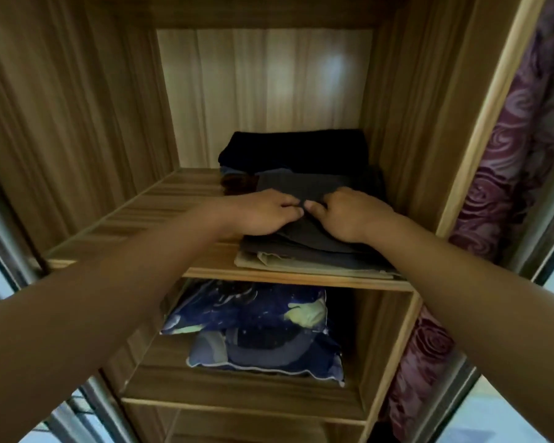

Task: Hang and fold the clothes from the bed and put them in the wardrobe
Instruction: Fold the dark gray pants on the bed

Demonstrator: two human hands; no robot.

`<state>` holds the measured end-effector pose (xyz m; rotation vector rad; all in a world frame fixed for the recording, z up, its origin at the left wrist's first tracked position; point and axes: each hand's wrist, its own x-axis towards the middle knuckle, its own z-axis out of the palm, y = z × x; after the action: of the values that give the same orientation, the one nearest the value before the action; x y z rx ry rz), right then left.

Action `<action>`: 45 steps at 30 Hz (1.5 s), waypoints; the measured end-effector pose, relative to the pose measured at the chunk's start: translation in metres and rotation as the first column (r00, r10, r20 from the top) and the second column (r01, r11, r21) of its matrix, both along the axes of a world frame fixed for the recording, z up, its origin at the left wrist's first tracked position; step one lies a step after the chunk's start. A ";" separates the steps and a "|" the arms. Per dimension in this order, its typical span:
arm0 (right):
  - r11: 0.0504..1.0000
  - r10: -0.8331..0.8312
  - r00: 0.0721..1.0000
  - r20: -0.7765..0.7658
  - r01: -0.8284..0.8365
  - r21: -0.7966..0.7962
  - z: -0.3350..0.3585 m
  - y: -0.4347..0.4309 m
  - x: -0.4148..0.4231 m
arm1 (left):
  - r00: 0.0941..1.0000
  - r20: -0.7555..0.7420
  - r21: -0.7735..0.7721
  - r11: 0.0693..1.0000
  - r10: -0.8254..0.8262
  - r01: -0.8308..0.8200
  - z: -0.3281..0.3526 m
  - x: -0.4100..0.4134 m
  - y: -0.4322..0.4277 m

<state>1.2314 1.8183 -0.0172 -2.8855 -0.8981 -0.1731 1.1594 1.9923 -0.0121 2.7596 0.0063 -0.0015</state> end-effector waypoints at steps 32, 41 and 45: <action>0.973 0.230 0.970 0.080 -0.230 -0.010 -0.006 0.010 -0.190 | 0.982 0.127 0.070 0.986 0.143 -0.153 -0.031 -0.261 0.071; 0.913 0.408 0.908 0.096 -0.404 -0.062 -0.005 0.075 -0.255 | 0.881 0.085 0.131 0.871 0.466 -0.473 -0.043 -0.357 0.127; 0.899 0.437 0.894 0.096 -0.432 -0.073 0.004 0.106 -0.265 | 0.832 0.106 0.048 0.833 0.545 -0.552 -0.049 -0.374 0.154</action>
<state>0.9660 1.9247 -0.0131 -2.6473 -1.5592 -0.2705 0.7853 2.1463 -0.0615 2.7255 0.7940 0.2799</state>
